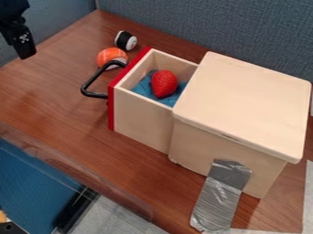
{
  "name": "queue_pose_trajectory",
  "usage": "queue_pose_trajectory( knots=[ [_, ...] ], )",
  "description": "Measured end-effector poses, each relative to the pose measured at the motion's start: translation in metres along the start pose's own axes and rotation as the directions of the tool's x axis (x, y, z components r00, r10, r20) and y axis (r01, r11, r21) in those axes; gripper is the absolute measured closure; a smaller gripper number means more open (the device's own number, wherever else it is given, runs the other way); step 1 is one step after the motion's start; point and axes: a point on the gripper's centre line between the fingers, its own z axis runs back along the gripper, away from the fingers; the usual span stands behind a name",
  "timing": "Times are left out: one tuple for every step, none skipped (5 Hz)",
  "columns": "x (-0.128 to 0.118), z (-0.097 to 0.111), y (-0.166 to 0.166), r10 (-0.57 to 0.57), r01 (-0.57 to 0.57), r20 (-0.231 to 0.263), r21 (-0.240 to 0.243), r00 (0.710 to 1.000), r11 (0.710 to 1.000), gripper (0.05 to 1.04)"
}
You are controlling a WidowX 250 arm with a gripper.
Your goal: Close the drawer
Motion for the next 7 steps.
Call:
queue_pose_trajectory(
  knots=[
    [-0.004, -0.013, -0.003, -0.006, 0.006, -0.016, -0.035, 1.0, 0.999, 0.082],
    [-0.008, -0.022, -0.01, -0.232, 0.229, -0.025, -0.094, 0.972, 0.969, 0.082],
    [-0.003, -0.023, -0.013, -0.464, 0.462, 0.0, -0.101, 0.886, 0.881, 0.082],
    [-0.003, -0.033, -0.02, -0.586, 0.581, 0.014, -0.145, 0.81, 0.801, 0.082],
    [-0.001, -0.045, -0.033, -0.667, 0.662, 0.025, -0.155, 0.745, 0.733, 0.082],
    [0.003, -0.056, -0.044, -0.701, 0.697, 0.031, -0.15, 0.712, 0.701, 0.082],
    [0.009, -0.066, -0.058, -0.74, 0.738, 0.051, -0.146, 0.671, 0.659, 0.082]
  ],
)
